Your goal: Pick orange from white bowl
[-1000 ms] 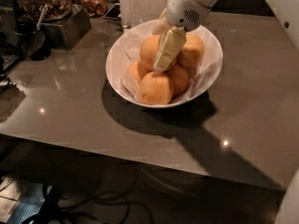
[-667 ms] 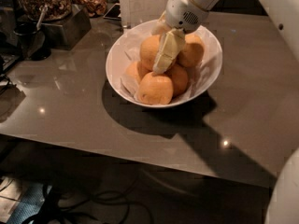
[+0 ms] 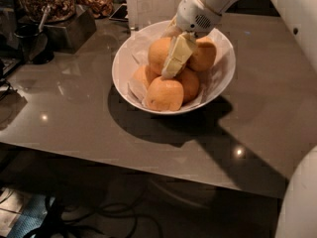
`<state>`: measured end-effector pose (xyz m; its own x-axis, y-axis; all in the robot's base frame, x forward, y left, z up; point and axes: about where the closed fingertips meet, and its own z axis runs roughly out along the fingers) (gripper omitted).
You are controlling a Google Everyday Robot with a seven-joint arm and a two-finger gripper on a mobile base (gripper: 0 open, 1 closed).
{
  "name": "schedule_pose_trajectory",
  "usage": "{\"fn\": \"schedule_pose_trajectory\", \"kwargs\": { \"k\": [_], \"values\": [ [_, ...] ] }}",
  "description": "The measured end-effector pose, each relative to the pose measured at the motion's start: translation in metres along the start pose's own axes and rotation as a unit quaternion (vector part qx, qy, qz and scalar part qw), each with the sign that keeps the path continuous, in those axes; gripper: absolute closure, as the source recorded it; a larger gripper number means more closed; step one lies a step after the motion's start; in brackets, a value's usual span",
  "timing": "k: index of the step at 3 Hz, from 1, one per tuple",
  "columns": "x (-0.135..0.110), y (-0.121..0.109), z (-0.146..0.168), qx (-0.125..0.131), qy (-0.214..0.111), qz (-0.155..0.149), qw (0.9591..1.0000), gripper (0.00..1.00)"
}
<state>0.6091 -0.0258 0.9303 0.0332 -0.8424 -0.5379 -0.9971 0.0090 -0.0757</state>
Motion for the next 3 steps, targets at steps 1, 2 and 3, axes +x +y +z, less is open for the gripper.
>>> {"fn": "schedule_pose_trajectory", "kwargs": {
  "k": [1,2,3],
  "values": [
    [-0.002,0.0,-0.003,0.0,0.0,0.0,1.0,0.75],
    [-0.002,0.01,-0.024,0.04,-0.007,-0.003,0.9992,0.98],
    [0.006,0.016,-0.045,0.088,-0.001,0.009,0.9961,1.0]
  ]
}}
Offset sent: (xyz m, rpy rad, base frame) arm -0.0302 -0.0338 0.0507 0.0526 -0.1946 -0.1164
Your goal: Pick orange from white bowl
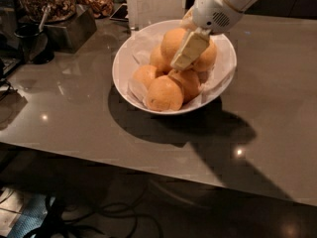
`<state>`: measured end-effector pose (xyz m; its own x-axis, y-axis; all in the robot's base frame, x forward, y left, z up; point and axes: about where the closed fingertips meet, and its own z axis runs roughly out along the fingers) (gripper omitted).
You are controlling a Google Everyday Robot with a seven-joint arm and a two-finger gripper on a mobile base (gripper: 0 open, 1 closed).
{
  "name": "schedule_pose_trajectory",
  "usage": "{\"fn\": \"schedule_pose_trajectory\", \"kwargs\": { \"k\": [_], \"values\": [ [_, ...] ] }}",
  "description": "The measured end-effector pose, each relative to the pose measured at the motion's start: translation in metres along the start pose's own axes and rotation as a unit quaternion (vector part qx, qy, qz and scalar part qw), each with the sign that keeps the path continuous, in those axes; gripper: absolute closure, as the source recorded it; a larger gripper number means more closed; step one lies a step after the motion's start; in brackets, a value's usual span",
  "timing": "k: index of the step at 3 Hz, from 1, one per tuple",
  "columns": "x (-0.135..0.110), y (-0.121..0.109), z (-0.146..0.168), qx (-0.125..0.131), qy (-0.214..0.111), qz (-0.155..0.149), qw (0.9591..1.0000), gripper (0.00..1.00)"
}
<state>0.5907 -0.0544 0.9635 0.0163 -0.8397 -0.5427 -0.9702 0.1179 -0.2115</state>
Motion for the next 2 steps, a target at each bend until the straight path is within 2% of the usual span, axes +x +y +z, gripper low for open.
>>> {"fn": "schedule_pose_trajectory", "kwargs": {
  "k": [1,2],
  "values": [
    [-0.001,0.0,-0.001,0.003,-0.001,-0.001,1.0,1.0],
    [-0.007,0.011,-0.021,0.015,-0.045,-0.011,0.9988,1.0]
  ]
}}
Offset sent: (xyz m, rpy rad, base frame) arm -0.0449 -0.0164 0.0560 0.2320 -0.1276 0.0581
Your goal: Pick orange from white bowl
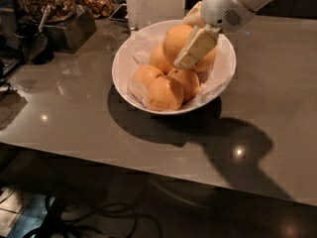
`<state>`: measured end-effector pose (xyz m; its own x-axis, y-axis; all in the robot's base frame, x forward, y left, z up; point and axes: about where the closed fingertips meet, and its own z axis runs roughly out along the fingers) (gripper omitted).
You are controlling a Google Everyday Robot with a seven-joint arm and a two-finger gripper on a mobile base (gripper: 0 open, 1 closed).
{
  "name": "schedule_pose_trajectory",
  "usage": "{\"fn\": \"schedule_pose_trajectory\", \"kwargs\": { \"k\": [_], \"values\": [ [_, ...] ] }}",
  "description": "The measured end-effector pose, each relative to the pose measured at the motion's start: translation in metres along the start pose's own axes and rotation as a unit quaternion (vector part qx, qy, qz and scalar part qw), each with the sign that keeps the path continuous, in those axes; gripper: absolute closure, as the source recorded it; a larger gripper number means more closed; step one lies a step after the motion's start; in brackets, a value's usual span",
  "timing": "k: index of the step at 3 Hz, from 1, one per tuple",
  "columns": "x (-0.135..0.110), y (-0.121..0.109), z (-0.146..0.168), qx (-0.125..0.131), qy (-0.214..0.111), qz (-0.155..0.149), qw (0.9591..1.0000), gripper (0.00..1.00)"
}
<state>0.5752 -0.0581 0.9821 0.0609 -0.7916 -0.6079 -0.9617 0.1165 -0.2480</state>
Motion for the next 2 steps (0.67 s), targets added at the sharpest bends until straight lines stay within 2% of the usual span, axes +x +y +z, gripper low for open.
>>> {"fn": "schedule_pose_trajectory", "kwargs": {
  "k": [1,2],
  "values": [
    [-0.008,0.026,-0.032,0.024,-0.07,-0.005,0.9973,1.0],
    [0.008,0.057,-0.07,0.063,-0.121,0.025,0.9904,1.0]
  ]
}}
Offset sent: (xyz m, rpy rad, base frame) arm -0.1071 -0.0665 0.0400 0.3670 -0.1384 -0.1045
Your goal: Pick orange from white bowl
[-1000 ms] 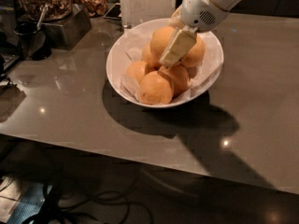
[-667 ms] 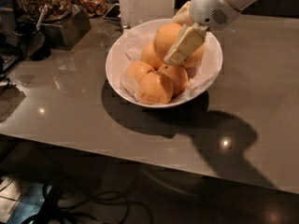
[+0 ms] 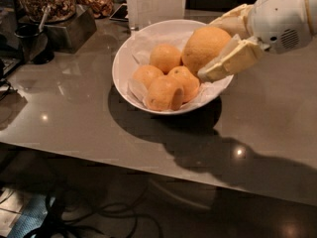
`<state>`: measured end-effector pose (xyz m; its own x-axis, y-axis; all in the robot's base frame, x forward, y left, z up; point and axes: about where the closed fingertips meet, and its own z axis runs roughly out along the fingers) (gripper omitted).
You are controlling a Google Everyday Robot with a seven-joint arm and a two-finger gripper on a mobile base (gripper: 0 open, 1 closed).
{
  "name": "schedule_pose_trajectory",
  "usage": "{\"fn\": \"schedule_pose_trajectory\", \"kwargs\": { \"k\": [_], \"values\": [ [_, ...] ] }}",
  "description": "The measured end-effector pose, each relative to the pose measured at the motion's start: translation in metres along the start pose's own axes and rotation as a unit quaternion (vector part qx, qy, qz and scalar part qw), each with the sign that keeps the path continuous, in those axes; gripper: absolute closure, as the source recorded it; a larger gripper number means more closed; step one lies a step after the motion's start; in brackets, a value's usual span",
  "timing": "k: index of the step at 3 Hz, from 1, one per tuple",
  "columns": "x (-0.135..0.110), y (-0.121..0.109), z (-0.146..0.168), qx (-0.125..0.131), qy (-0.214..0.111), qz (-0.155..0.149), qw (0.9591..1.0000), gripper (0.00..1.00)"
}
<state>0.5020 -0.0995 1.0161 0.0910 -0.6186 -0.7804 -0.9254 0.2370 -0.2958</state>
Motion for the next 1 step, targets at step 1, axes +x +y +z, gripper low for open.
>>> {"fn": "schedule_pose_trajectory", "kwargs": {
  "k": [1],
  "values": [
    [-0.0005,0.0001,0.0007,-0.001,0.0,-0.001,1.0,1.0]
  ]
}}
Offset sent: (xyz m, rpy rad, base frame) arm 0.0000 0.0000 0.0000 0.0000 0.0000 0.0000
